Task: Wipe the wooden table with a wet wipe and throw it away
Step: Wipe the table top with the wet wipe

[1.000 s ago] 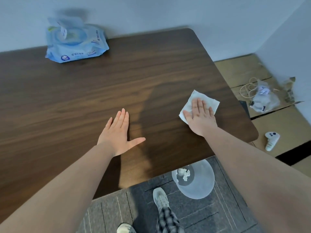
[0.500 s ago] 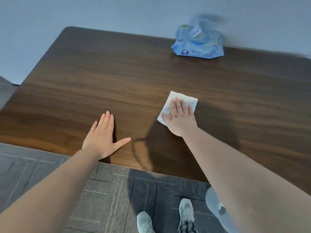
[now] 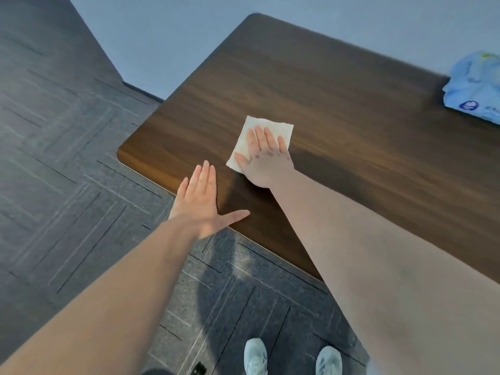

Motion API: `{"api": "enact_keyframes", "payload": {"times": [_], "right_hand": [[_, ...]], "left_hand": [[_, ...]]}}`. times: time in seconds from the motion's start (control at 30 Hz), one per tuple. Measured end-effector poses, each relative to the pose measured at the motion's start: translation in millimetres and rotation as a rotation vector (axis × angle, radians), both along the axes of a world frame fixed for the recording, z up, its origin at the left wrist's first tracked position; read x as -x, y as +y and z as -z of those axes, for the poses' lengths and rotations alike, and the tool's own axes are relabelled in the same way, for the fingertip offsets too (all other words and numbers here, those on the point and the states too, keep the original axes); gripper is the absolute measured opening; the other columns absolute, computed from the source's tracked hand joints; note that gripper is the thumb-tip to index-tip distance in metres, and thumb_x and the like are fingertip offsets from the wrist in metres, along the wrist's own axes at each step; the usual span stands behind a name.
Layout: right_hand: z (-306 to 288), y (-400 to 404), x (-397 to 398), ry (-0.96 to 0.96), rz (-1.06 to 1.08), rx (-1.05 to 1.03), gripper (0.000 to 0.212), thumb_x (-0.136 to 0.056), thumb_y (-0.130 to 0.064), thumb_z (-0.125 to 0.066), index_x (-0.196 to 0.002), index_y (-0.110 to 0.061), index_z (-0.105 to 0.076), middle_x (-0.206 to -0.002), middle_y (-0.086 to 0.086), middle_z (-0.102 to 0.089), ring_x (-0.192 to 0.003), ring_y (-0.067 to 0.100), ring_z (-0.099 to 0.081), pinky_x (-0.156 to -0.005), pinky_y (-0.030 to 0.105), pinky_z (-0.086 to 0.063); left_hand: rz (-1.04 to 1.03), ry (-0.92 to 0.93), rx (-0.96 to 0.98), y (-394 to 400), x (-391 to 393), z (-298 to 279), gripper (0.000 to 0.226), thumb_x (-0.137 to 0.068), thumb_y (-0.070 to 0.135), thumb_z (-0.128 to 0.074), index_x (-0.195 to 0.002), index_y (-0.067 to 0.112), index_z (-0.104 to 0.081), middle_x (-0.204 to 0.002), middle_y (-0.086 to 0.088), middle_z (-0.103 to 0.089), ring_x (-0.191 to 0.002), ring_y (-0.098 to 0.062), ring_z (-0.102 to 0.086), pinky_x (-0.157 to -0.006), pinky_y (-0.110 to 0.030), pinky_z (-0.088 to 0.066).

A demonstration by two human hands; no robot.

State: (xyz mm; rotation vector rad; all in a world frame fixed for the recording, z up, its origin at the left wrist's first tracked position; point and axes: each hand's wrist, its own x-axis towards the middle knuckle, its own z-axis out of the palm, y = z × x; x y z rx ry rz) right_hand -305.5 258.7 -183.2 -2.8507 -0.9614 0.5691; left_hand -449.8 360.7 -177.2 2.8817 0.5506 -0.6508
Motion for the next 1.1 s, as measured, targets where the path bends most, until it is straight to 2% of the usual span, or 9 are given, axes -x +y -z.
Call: {"api": "enact_keyframes", "payload": {"times": [0.1,0.23,0.37,0.5,0.63,0.77,0.83,1.1], "right_hand": [[0.8,38.1,6.4,-0.006,-0.069,-0.026,0.067,-0.098,-0.053,-0.013,-0.152,-0.017,0.005,-0.161,0.001,0.010,-0.148,0.020,0.010,-0.119,0.043,0.007],[3.3,69.6,5.4,-0.042,-0.156,-0.037,0.067,-0.098,-0.054,-0.012,-0.152,-0.018,0.004,-0.161,0.002,0.008,-0.148,0.021,0.009,-0.119,0.044,0.005],[7.3,67.7,4.5,-0.047,-0.192,-0.037,0.066,-0.098,-0.053,-0.011,-0.152,-0.018,0.003,-0.162,0.001,0.007,-0.148,0.020,0.008,-0.119,0.043,0.004],[5.9,45.1,15.7,-0.059,-0.174,-0.052,0.065,-0.098,-0.052,-0.011,-0.152,-0.018,0.000,-0.162,0.000,0.005,-0.148,0.019,0.005,-0.119,0.042,0.003],[6.9,-7.8,29.8,-0.060,-0.121,-0.073,0.067,-0.097,-0.055,-0.013,-0.153,-0.019,-0.001,-0.162,0.000,0.002,-0.148,0.017,0.004,-0.120,0.041,0.002],[2.9,-79.3,32.5,-0.010,0.018,-0.048,0.067,-0.096,-0.056,-0.010,-0.152,-0.021,0.004,-0.162,-0.002,0.007,-0.148,0.016,0.010,-0.120,0.040,0.006],[0.2,-122.1,38.6,-0.005,0.101,-0.036,0.067,-0.096,-0.056,-0.011,-0.152,-0.021,0.004,-0.162,-0.002,0.007,-0.148,0.016,0.011,-0.120,0.040,0.006],[-1.0,-326.8,61.6,-0.001,0.473,0.046,0.067,-0.097,-0.055,-0.008,-0.151,-0.021,0.012,-0.160,-0.003,0.015,-0.146,0.014,0.016,-0.118,0.036,0.011]], "left_hand": [[-0.009,-0.032,0.006,-2.7,-0.3,-2.0,0.127,-0.054,0.094,-0.012,-0.147,0.015,0.022,-0.159,-0.001,0.021,-0.145,-0.019,0.019,-0.119,-0.042,0.005],[-0.011,-0.095,0.035,0.4,-0.3,0.2,0.133,-0.042,0.094,0.001,-0.149,0.016,0.018,-0.160,-0.001,0.017,-0.146,-0.020,0.015,-0.119,-0.042,0.003],[-0.015,-0.118,0.040,1.4,2.0,2.5,0.126,-0.053,0.093,-0.012,-0.148,0.016,0.017,-0.160,-0.001,0.015,-0.147,-0.020,0.013,-0.117,-0.041,0.004],[-0.010,-0.098,0.013,-2.5,3.2,1.2,0.128,-0.056,0.094,-0.014,-0.149,0.011,0.015,-0.160,-0.005,0.014,-0.147,-0.019,0.013,-0.118,-0.041,0.002],[0.021,-0.026,-0.015,-5.7,3.4,-3.4,0.122,-0.065,0.091,-0.012,-0.148,0.007,0.015,-0.159,-0.009,0.018,-0.147,-0.021,0.014,-0.120,-0.041,0.000],[0.134,-0.039,-0.112,-29.0,4.7,-11.6,0.103,-0.078,0.078,-0.008,-0.149,0.005,0.008,-0.160,-0.011,0.010,-0.148,-0.021,0.006,-0.120,-0.038,-0.007],[0.193,-0.054,-0.109,-53.6,1.2,-14.0,0.098,-0.083,0.075,-0.012,-0.150,0.006,0.006,-0.160,-0.010,0.008,-0.148,-0.020,0.005,-0.120,-0.037,-0.007],[0.446,-0.092,0.047,-200.7,-42.5,-25.3,0.104,-0.077,0.081,-0.014,-0.150,0.010,0.007,-0.160,-0.004,0.010,-0.147,-0.016,0.007,-0.120,-0.034,-0.004]]}}
